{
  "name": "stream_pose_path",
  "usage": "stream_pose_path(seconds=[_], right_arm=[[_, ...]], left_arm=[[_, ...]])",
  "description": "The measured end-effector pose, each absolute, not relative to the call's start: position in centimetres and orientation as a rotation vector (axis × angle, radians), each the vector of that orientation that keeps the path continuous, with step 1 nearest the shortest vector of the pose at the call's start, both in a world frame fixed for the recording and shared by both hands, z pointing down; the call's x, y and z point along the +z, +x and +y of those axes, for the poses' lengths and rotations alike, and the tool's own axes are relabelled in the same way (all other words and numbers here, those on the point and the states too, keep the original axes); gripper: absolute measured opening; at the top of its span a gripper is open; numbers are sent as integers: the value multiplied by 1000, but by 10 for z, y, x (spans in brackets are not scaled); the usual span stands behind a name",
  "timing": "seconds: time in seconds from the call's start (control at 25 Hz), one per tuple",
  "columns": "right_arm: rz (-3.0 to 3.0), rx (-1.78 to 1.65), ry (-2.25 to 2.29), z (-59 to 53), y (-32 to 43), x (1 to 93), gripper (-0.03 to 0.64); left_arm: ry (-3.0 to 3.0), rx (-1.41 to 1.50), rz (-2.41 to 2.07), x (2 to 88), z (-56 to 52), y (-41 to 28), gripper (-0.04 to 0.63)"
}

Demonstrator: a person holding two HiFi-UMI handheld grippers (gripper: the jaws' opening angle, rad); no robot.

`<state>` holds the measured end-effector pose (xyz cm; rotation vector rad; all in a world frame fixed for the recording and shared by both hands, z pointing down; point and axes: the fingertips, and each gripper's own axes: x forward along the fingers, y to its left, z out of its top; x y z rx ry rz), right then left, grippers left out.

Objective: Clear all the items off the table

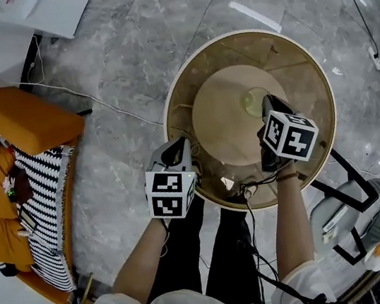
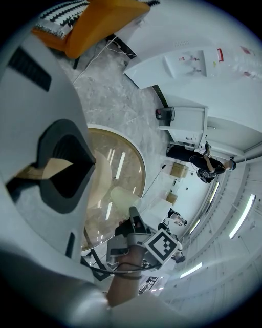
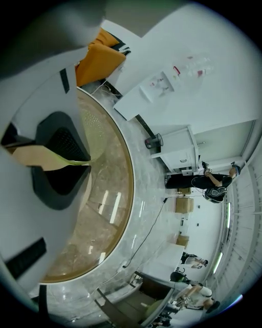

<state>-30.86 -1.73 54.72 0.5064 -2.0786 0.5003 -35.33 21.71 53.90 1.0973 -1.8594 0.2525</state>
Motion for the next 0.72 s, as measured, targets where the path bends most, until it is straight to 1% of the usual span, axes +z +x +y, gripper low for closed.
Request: stream_pose_path(seconds=[0.2, 0.4, 0.56, 0.72], right_arm=[[-2104, 552, 549, -14, -292, 537, 41], [-2107, 601, 626, -27, -241, 521, 41], [-2092, 657, 741, -51, -173, 507, 41], [-2053, 742, 914, -73, -77, 493, 41]], left_arm=[[1138, 281, -1846, 538, 211, -349, 8], [1229, 331, -1800, 531, 180, -322, 8], [1358, 389, -1744, 517, 134, -276, 8], [1521, 456, -1658, 499, 85, -208, 8]])
